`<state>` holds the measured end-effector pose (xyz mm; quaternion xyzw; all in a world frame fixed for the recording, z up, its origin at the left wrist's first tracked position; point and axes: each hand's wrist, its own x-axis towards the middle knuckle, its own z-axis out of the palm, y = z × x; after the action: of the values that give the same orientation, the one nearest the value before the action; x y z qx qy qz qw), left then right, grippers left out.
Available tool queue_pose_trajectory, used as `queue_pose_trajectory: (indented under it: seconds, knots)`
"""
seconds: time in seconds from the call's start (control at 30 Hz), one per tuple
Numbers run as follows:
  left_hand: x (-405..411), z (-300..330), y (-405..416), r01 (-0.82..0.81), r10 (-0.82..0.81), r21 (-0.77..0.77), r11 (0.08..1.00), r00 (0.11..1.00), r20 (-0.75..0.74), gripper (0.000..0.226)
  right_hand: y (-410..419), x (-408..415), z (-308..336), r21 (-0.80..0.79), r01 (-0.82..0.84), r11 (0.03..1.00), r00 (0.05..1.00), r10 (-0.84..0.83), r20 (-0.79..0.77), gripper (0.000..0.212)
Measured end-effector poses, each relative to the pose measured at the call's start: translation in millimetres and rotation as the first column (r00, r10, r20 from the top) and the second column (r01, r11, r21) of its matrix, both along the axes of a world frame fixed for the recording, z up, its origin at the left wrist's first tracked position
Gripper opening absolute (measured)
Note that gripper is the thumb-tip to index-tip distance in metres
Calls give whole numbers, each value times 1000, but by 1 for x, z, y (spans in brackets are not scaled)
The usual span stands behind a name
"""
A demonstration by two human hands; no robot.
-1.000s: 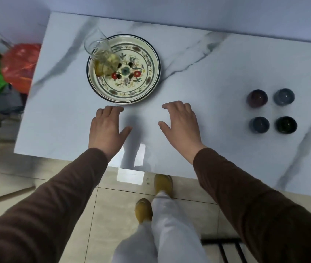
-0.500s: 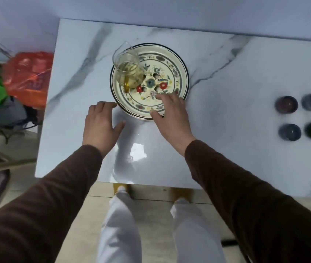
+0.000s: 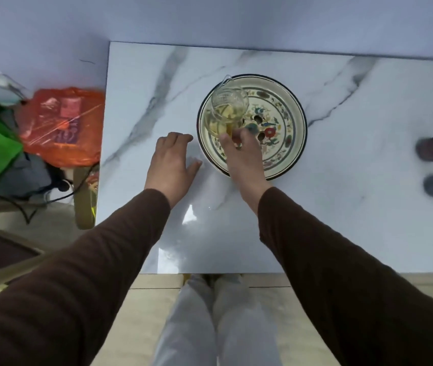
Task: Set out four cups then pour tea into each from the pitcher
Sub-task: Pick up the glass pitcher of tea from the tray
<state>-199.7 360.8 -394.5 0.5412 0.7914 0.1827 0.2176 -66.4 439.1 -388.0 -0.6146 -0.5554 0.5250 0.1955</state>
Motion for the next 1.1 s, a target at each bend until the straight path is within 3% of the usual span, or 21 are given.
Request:
queue_pose_trajectory:
  seconds: [0.1,0.27,0.37,0.73,1.1]
  knots:
    - [-1,-7,3,4,-4,10,1000,1000,15,47,2,-10,-7,-56,61,997,997,-64,-50,27]
    - [-1,-16,6,23,-24,16,1000,1000,11,47,4,-15,-9,-184,179,967,937,-224,-266,25]
    - [1,-17,9,27,-27,10,1000,1000,-1,47,4,-19,-6,-225,222,949,912,-284,-297,24]
    - [39,20,31,151,-151,-2,988,983,-105,49,-11,66,38,-99,240,966,938,-257,-233,29]
    - [169,44,46,410,-406,-21,912,893,-193,49,-44,218,69,17,282,959,953,-278,-123,31]
